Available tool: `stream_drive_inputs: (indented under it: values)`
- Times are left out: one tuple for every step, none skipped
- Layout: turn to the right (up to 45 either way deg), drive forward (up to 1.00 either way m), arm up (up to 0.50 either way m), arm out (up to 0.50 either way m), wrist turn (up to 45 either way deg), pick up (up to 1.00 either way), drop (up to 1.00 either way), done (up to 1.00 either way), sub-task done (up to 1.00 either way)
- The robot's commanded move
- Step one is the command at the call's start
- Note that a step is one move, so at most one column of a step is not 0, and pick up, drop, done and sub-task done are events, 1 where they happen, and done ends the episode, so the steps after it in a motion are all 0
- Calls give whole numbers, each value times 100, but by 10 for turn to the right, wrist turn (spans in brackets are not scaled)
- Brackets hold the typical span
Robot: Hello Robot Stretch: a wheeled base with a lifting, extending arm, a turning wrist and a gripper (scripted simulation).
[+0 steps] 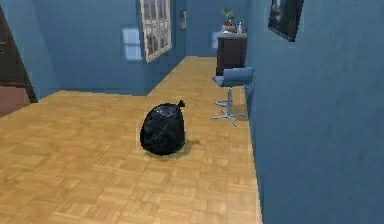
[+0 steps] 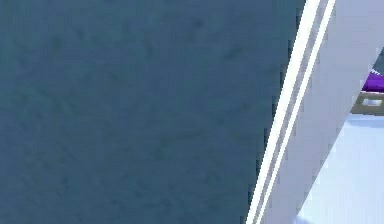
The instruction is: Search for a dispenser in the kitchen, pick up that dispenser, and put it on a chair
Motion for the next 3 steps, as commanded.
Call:
stream_drive_inputs:
  values:
    - [30, 0, 0, 0, 0, 0, 0, 0, 0]
    - [0, 100, 0, 0, 0, 0, 0, 0, 0]
    - [0, 100, 0, 0, 0, 0, 0, 0, 0]
